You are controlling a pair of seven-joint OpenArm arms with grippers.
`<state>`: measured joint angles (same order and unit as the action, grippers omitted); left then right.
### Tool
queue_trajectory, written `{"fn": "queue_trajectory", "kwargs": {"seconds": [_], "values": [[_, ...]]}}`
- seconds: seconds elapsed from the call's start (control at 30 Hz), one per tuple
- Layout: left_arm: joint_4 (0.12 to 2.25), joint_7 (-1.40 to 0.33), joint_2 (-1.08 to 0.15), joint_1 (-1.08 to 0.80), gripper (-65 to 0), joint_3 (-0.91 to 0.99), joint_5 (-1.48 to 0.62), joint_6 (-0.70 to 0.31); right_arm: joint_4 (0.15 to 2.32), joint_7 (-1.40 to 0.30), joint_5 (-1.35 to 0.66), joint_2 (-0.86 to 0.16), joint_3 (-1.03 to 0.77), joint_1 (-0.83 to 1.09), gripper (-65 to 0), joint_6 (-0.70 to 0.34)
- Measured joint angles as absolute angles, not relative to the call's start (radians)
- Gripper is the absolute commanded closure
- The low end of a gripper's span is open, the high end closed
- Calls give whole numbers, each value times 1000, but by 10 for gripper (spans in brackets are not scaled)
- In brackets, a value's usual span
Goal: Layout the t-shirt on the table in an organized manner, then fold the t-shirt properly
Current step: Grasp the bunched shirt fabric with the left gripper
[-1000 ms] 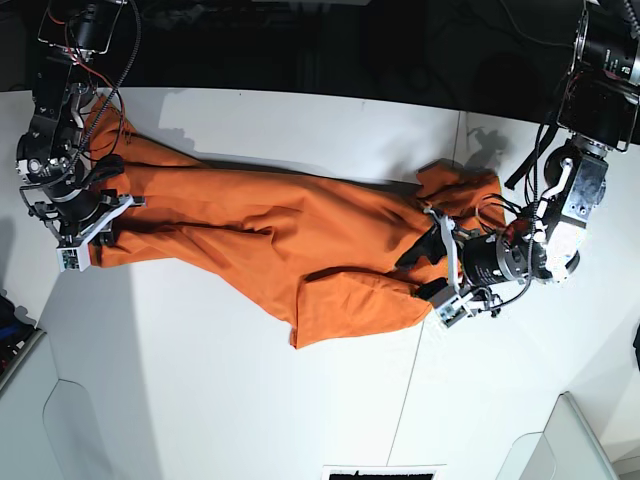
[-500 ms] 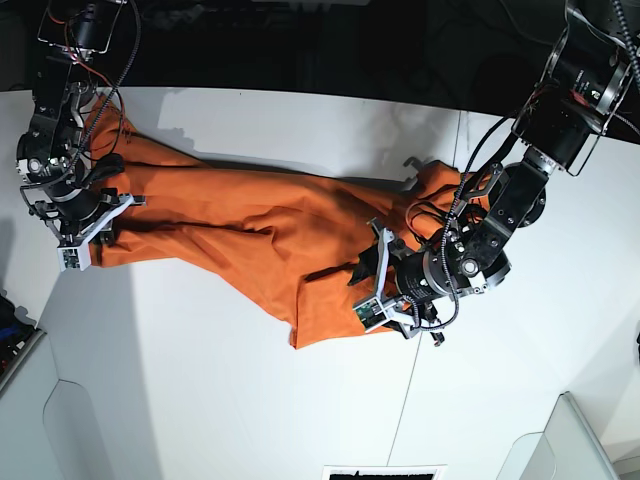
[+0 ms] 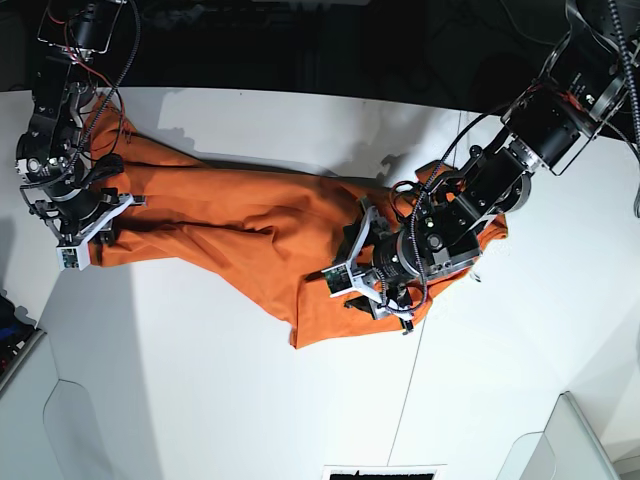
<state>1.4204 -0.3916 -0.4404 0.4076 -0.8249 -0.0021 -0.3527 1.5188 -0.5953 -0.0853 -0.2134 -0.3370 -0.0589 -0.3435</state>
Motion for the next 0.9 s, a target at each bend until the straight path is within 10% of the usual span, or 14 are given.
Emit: {"fn": "queue_trajectory", "kwargs": {"seconds": [0.77,0.9], "values": [[1365,-387,-424,432,-370,-828,12,-393,1519,-595,-86,-213,-337,-59,-57,-344],[1364,-388,-424,432,-145,-828,17,-378,1519,-595,-86,-213,-337,-59,-57,-344]]}}
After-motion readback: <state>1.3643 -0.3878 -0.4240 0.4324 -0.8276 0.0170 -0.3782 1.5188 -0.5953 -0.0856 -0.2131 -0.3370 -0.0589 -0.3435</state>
